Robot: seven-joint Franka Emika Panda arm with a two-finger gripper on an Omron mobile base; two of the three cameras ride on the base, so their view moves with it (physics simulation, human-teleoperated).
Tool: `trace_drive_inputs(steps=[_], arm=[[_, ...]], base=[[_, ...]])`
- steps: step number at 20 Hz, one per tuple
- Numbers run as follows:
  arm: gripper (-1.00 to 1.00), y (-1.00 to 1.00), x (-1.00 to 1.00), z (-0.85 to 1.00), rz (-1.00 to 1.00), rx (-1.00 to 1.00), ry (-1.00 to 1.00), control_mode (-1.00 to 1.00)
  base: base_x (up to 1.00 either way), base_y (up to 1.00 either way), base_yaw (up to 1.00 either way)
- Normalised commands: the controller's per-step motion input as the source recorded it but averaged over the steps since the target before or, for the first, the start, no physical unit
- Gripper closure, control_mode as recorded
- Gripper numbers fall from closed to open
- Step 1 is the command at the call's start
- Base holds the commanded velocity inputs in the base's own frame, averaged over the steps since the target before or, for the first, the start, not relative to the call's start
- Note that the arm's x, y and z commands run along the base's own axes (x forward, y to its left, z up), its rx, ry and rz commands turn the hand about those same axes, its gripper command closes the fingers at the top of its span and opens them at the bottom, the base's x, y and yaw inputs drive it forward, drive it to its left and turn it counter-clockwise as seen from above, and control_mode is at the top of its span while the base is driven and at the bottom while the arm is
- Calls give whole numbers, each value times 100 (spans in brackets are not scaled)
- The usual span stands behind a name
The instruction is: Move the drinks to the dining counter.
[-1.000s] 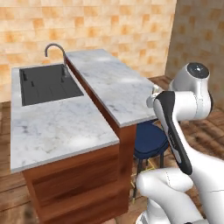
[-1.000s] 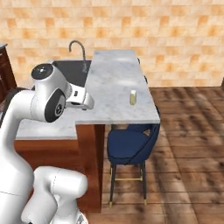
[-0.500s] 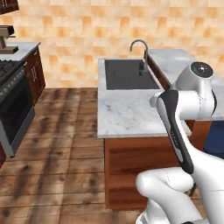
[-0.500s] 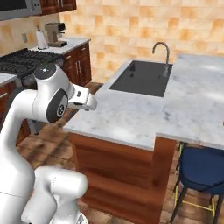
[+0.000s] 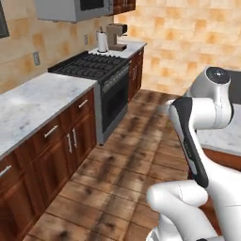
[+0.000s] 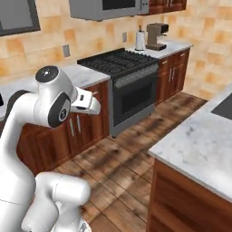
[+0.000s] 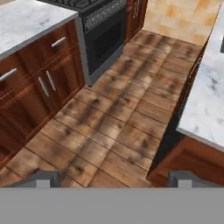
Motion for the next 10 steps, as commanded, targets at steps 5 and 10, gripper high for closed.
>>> trace_drive_inputs(steps=[5, 10], arm=[[-100, 0, 0, 0, 0, 0, 0, 100], [-100, 0, 0, 0, 0, 0, 0, 100]], base=[[7, 46, 64], [21, 6, 56]])
